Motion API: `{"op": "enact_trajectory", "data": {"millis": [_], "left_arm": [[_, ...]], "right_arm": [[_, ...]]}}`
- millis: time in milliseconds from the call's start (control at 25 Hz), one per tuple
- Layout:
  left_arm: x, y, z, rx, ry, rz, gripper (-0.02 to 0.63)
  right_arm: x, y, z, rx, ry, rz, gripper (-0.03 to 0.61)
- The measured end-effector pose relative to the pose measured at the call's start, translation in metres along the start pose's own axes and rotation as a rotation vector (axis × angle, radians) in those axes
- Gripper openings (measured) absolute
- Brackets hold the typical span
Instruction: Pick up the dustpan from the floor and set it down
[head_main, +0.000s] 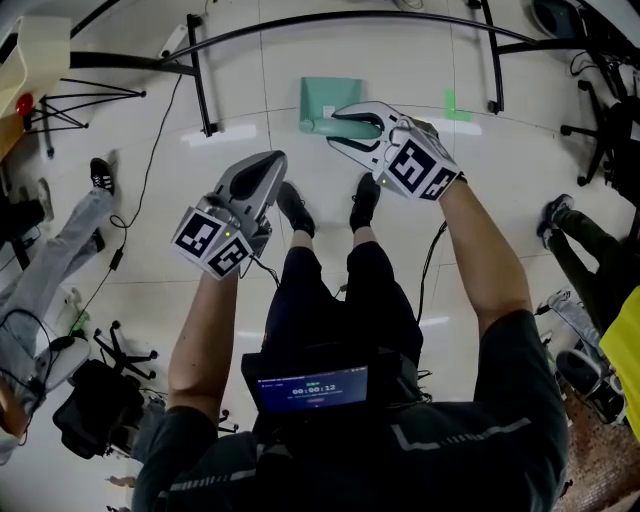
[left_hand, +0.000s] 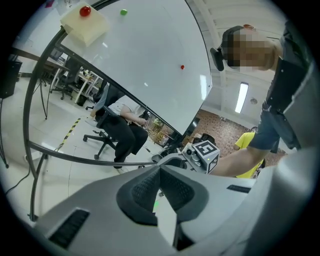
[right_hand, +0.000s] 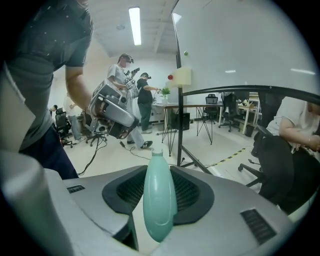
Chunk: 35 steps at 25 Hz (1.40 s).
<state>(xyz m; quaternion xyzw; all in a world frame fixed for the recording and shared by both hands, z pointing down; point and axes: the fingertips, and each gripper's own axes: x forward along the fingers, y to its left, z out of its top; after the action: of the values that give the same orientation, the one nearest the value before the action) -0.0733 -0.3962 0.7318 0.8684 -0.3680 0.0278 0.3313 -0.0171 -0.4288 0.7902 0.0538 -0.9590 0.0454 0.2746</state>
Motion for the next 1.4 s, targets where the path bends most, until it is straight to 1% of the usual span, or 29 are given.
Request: {"op": "enact_trajectory", "data": {"millis": [160, 240, 320, 400, 600, 680, 720, 920, 1000, 1080, 1200, 1280, 1400], "left_arm": [[0.003, 0.008, -0.005, -0.011, 0.002, 0.005, 0.023], [0.002, 0.008, -0.010, -0.012, 0.006, 0.005, 0.023], [0.003, 0.006, -0.015, -0.013, 0.012, 0.002, 0.023], [0.003, 0.002, -0.017, -0.014, 0.016, -0.001, 0.023], [0.003, -0.010, -0.016, -0.025, 0.020, -0.009, 0.023], [0.004, -0.017, -0.014, -0.034, 0.018, -0.018, 0.023], [0.005, -0.021, -0.015, -0.033, 0.020, -0.023, 0.023], [0.004, -0.037, -0.015, -0.018, 0.035, -0.036, 0.023], [-0.002, -0.047, -0.005, -0.008, 0.023, -0.040, 0.023], [-0.013, -0.063, 0.012, 0.009, 0.007, -0.053, 0.023], [-0.037, -0.098, 0.056, 0.052, -0.022, -0.077, 0.023], [-0.059, -0.128, 0.091, 0.083, -0.051, -0.088, 0.023], [-0.086, -0.174, 0.140, 0.126, -0.094, -0.096, 0.023]], "right_arm": [[0.006, 0.002, -0.018, 0.014, 0.031, 0.003, 0.175], [0.008, 0.007, -0.022, 0.032, 0.024, 0.009, 0.175], [0.008, 0.014, -0.026, 0.034, 0.033, 0.014, 0.175], [0.008, 0.023, -0.032, 0.035, 0.063, 0.029, 0.176], [0.002, 0.044, -0.042, 0.093, 0.112, 0.041, 0.178], [-0.003, 0.052, -0.043, 0.131, 0.112, 0.054, 0.184], [-0.006, 0.055, -0.043, 0.148, 0.105, 0.056, 0.207], [-0.027, 0.061, -0.031, 0.192, 0.062, 0.002, 0.207], [-0.040, 0.062, -0.012, 0.192, 0.040, -0.023, 0.207], [-0.058, 0.064, 0.018, 0.181, 0.010, -0.052, 0.206], [-0.093, 0.065, 0.085, 0.169, -0.053, -0.099, 0.207], [-0.123, 0.070, 0.136, 0.179, -0.109, -0.125, 0.206], [-0.170, 0.076, 0.199, 0.175, -0.166, -0.168, 0.206]]}}
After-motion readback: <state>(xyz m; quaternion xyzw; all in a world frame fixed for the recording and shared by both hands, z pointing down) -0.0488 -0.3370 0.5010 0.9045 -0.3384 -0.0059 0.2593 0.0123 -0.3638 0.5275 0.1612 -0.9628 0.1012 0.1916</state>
